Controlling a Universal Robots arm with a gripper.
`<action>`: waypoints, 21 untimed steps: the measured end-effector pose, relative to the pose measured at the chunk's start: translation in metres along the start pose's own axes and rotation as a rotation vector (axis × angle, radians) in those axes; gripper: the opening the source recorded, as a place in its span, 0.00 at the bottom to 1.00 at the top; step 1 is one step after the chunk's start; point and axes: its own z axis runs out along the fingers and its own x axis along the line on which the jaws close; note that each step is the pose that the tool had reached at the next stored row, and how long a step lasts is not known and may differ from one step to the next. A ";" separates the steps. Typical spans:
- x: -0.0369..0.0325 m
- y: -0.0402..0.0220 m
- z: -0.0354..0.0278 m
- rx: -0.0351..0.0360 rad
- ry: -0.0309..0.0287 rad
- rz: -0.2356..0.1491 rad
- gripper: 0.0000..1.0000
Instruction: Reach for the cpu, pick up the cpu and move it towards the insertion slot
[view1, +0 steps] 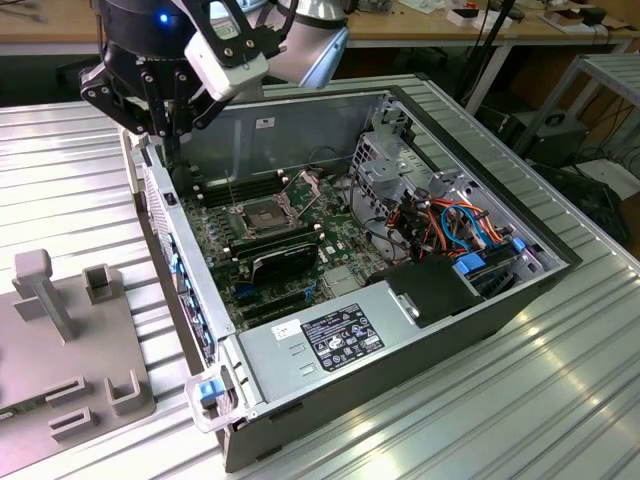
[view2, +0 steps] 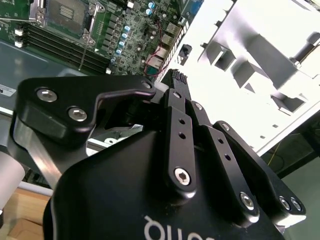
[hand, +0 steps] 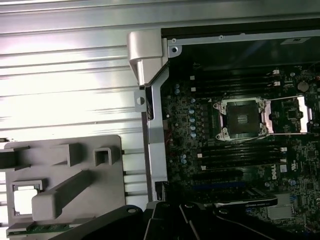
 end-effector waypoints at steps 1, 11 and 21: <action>0.0018 -0.0001 0.0000 0.0000 0.0000 0.000 0.11; 0.0135 -0.0010 -0.0001 0.0001 0.0009 0.000 0.11; 0.0276 -0.0021 -0.0002 0.0001 0.0012 0.000 0.11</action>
